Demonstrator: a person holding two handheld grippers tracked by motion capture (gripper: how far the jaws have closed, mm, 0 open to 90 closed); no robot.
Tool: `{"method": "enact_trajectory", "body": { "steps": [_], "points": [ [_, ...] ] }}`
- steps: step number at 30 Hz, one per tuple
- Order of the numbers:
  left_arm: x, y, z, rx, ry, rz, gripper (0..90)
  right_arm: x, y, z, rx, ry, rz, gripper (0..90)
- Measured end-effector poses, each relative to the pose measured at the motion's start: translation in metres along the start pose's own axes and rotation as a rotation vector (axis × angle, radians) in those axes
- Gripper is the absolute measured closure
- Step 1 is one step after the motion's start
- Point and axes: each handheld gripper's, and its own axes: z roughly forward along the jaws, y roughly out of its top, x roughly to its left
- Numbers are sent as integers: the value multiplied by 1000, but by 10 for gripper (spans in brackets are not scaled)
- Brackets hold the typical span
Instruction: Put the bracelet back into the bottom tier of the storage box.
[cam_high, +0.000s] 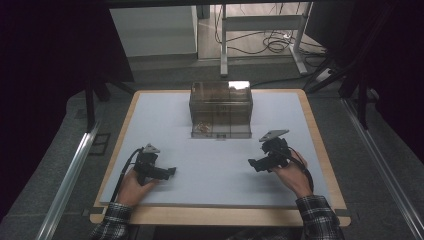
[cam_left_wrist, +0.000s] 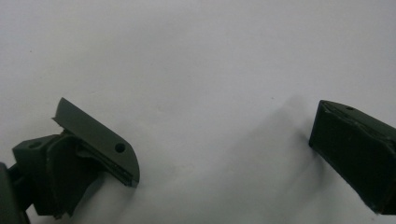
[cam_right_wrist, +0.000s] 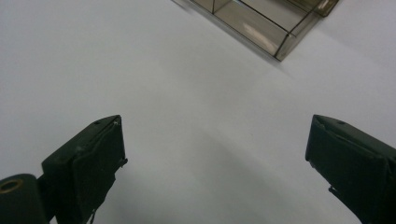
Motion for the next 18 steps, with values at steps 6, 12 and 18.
{"method": "enact_trajectory", "body": {
  "steps": [6,12,18],
  "points": [
    [0,0,0,0,0,0,0,-3,-7,-8,1,-14,10,41],
    [0,0,0,0,0,0,0,-6,-15,-15,2,-27,21,38],
    [0,0,0,0,0,0,0,-9,-25,-21,4,-39,32,37]
  ]
}}
